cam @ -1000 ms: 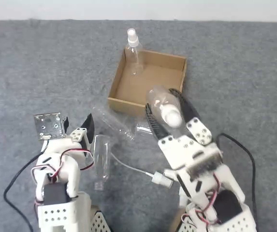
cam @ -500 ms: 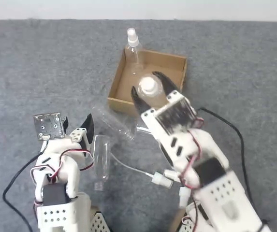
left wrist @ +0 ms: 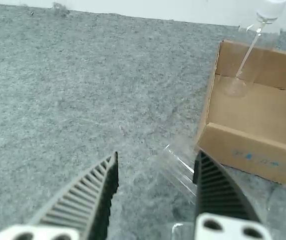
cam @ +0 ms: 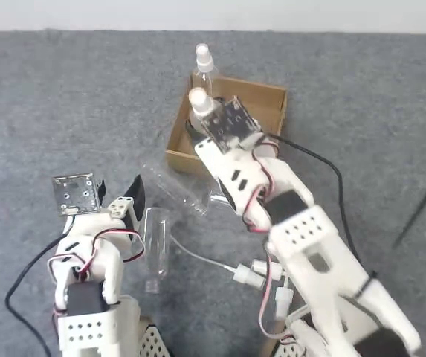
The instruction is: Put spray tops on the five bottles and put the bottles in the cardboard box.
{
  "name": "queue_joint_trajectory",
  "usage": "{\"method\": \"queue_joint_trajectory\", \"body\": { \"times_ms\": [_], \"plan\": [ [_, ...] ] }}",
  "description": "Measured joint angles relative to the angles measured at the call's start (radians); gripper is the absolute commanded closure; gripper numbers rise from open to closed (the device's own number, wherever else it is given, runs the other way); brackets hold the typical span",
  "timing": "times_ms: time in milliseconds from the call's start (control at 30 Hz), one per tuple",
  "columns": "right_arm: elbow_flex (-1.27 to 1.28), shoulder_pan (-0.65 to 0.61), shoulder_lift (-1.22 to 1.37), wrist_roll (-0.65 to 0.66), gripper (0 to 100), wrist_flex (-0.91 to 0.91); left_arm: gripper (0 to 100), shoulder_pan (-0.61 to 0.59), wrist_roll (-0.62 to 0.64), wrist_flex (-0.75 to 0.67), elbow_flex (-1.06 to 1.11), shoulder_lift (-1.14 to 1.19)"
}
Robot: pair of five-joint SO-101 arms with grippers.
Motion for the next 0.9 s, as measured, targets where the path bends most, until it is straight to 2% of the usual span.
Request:
{"method": "queue_joint_trajectory", "body": {
  "times_ms": [200,733,900],
  "plan": [
    [-0.137,0.0,0.186,-0.054,99.1,-0.006,77,0.0,0.0,0.0,0.0,0.0],
    [-0.5,0.032,0.634,-0.058,99.1,-0.006,77,0.0,0.0,0.0,0.0,0.0],
    [-0.612,0.077,0.761,-0.147,99.1,-0.006,77,0.0,0.0,0.0,0.0,0.0]
  ]
}}
